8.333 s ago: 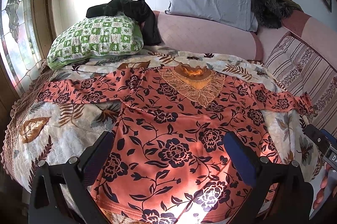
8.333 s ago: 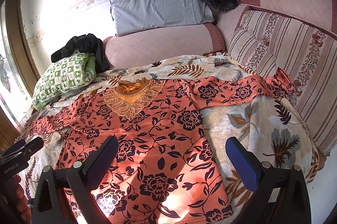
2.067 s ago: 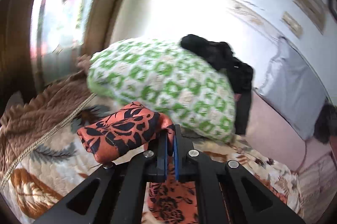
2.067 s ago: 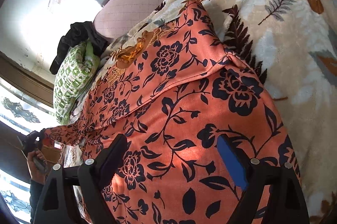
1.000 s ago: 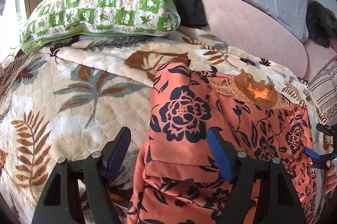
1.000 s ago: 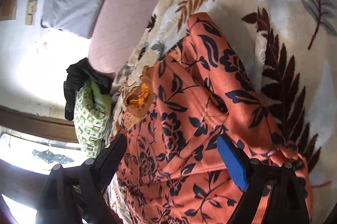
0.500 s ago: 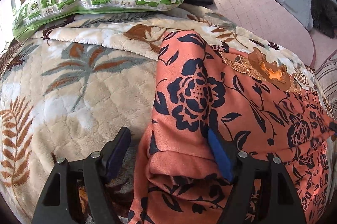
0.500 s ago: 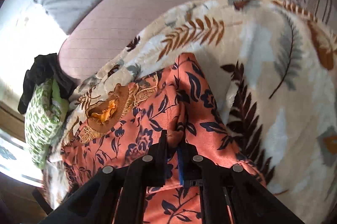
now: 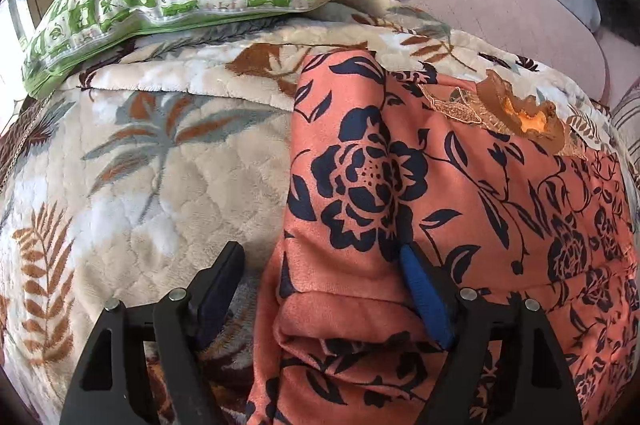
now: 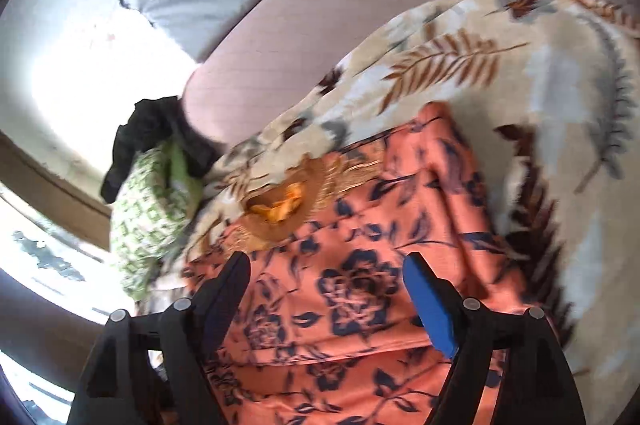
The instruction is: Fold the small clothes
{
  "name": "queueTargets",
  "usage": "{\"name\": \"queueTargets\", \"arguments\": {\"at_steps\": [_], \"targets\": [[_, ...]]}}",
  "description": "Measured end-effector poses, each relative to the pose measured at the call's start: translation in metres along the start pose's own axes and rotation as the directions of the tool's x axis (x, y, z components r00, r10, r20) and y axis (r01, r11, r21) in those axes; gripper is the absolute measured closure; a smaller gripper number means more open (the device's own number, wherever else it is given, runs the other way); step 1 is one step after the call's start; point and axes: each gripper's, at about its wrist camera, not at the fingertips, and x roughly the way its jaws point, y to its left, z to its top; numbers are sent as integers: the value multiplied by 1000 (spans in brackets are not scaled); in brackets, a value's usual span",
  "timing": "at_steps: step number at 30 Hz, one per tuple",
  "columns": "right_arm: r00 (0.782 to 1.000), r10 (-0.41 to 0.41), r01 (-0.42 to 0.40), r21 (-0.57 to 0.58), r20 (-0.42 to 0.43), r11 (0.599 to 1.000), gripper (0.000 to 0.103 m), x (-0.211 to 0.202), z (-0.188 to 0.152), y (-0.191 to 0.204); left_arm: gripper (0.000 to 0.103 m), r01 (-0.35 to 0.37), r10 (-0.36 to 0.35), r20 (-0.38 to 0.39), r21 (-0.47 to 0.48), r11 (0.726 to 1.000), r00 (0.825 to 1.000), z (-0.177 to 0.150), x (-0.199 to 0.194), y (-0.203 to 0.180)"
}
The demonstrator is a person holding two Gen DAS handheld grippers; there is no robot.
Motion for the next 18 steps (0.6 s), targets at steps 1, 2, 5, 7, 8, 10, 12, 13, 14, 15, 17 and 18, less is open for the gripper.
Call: {"name": "queueTargets", "arguments": {"at_steps": [1,2,5,7,8,10,12,13,14,15,17,18], "targets": [[999,15,-15,7,-41,1000,22,19,6,0,22,9,-9,34,-12,1000,999,4,-8,2],[997,-7,9,22,-78,1000,22,34,10,-8,22,31,-30,76,-11,999,997,8,-17,3],[989,-58,72,98,-134,993,22,53,11,-38,22,106,-105,158,2,994,982,31,-32,6],[994,-40,48,71,-106,996,22,44,12,-31,22,103,-101,161,-2,995,982,49,-24,6],[995,-25,30,48,-92,998,22,40,11,-26,22,55,-55,131,-2,998,990,57,-11,5],[994,26,-26,-3,-104,1000,22,43,15,-16,22,-64,65,27,-24,998,998,66,24,9],[991,-26,19,-48,-135,999,21,58,18,-16,18,-71,69,-53,-50,996,996,63,52,17],[981,-95,89,-43,-169,995,21,70,18,-28,14,-83,82,-20,-52,995,996,64,51,18],[980,-79,79,-4,-184,997,22,77,18,-41,14,-96,95,-27,-36,995,995,64,49,16],[986,-52,57,23,-156,998,22,72,19,-44,14,-96,96,-21,-39,995,995,65,44,15],[988,-74,74,-6,-134,997,21,57,20,-32,15,-51,52,30,-37,998,998,66,28,13],[991,-68,65,-30,-113,997,21,50,20,-24,15,-53,54,43,-28,998,998,64,22,12]]}}
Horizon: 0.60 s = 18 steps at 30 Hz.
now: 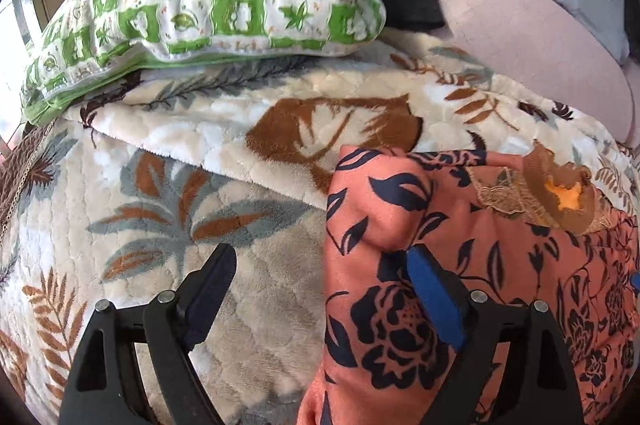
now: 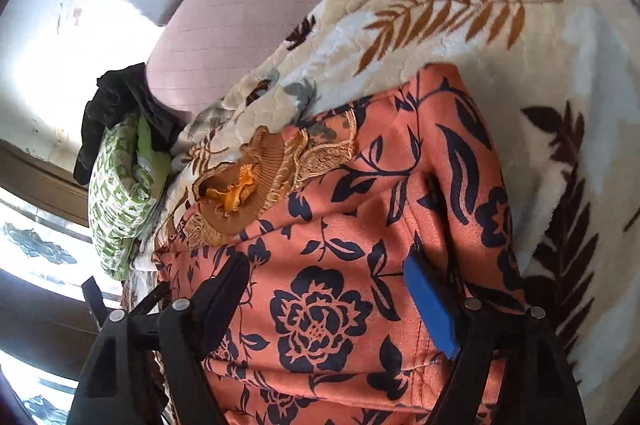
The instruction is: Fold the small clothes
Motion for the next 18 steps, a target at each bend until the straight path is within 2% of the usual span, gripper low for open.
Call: {"name": "queueTargets", "arguments": {"at_steps": [2,3,4,5,6,8,9,10,13,18], "targets": [[998,65,-64,-32,11,997,18,-5,0,6,15,-25,25,-24,17,1000,999,-3,0,-2],[999,35,-34,-34,7,999,17,-1,2,1,15,-40,42,-64,27,999,997,-6,4,-2],[998,-56,56,-6,-22,998,17,9,4,-10,15,-37,39,-89,28,999,995,-8,3,1],[998,-48,51,46,-48,998,18,15,5,-22,15,-27,28,-80,15,1000,996,-11,-5,5],[1000,-22,24,72,-16,997,18,9,5,-22,15,-26,26,-47,1,1000,999,-15,-19,10],[1000,-14,14,46,12,999,18,-13,1,-7,15,-27,27,7,-34,999,1000,-26,-47,20],[999,-1,0,20,35,1000,18,-25,-3,0,15,4,-4,13,-40,999,1000,-34,-60,24],[999,9,-10,8,53,1000,18,-39,-10,6,15,39,-39,20,-35,999,999,-44,-72,25],[997,41,-39,-23,61,999,17,-74,-43,10,15,73,-73,30,1,997,997,-83,-109,30],[1000,-9,10,-43,6,999,17,-130,-119,-13,15,149,-149,-6,11,989,989,-163,-160,51]]}}
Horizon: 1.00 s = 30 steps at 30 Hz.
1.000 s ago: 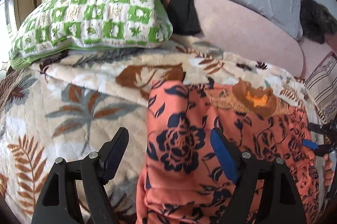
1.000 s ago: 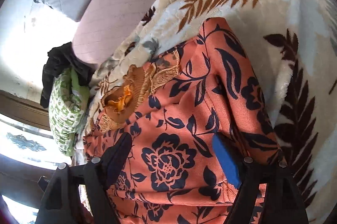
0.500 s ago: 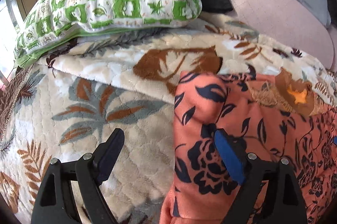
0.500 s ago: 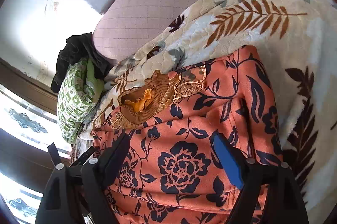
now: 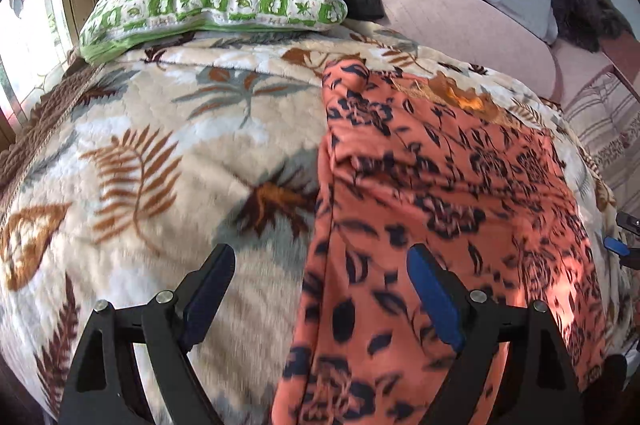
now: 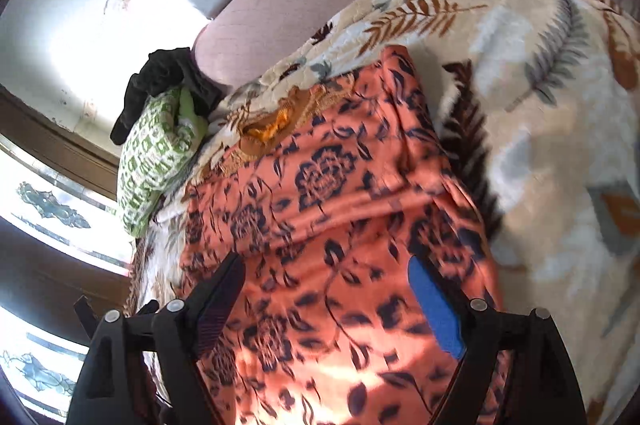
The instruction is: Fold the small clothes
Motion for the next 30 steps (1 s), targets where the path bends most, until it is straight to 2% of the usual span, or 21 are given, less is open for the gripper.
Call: {"name": "queueTargets", "arguments": {"at_steps": [2,5,7,9,11,14,17,23,30], "targets": [[999,-31,30,-20,-41,999,17,-22,-31,-14,15,1,-1,-10,-22,1000,1000,-30,-18,9],[994,-66,63,-40,-88,997,17,-51,-73,-35,15,38,-41,-52,-68,997,998,-68,-35,24],[993,-56,53,-29,-107,998,17,-69,-92,-50,15,63,-70,-75,-93,994,995,-85,-41,29],[990,-42,42,0,-135,999,17,-80,-105,-65,15,59,-70,-97,-116,992,993,-97,-46,31],[989,-30,34,25,-146,999,17,-85,-116,-77,15,85,-97,-93,-120,989,991,-104,-48,30],[984,56,-36,121,-169,992,17,-83,-133,-95,15,62,-79,-121,-138,989,989,-114,-44,32],[978,107,-71,192,-180,979,17,-76,-149,-108,15,24,-49,-156,-163,986,987,-122,-38,35],[973,192,-157,248,-124,956,17,-81,-162,-112,15,-57,47,-129,-75,996,991,-125,-47,22],[972,189,-144,279,-142,949,17,-72,-163,-119,15,-138,133,-159,-20,990,978,-128,-39,20]]}}
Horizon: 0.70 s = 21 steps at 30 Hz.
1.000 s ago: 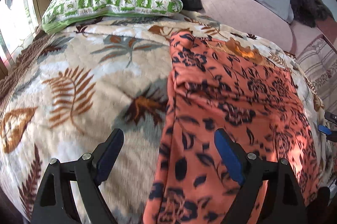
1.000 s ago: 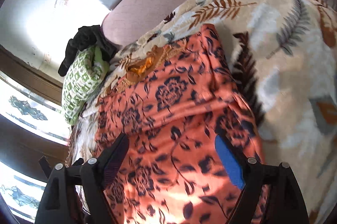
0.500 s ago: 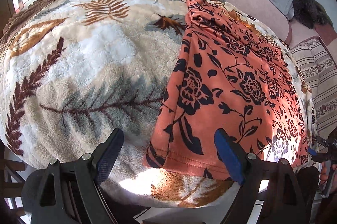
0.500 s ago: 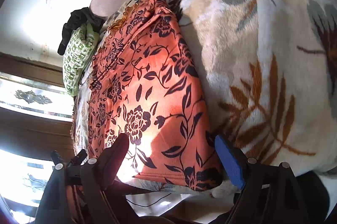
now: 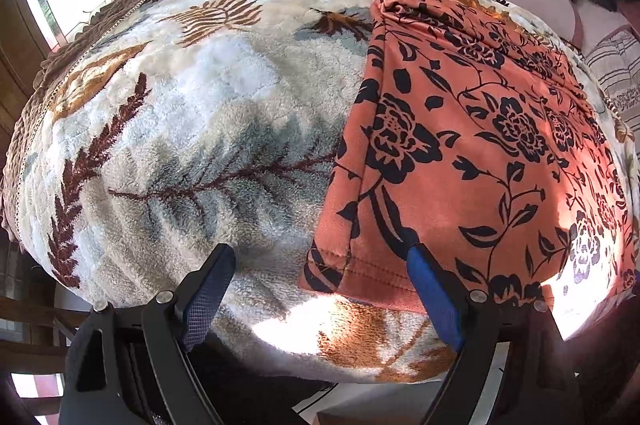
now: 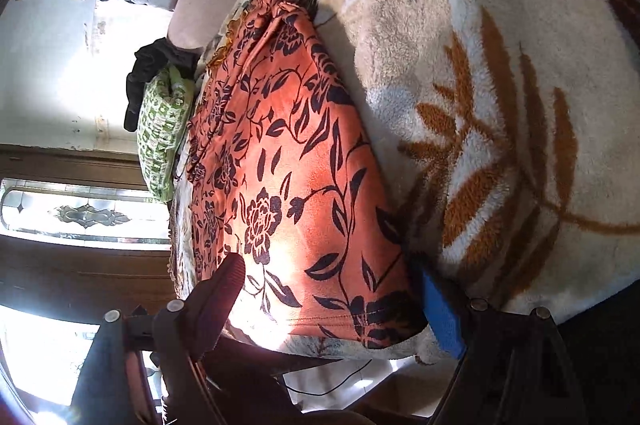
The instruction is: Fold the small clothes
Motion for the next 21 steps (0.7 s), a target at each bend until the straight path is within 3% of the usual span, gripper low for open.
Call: {"name": "queueTargets", "arguments": {"at_steps": [21], "targets": [[1000,10,-10,1,-5,1000,13,5,1,-2,15,-21,21,-8,17,1000,1000,-1,7,-3]]}}
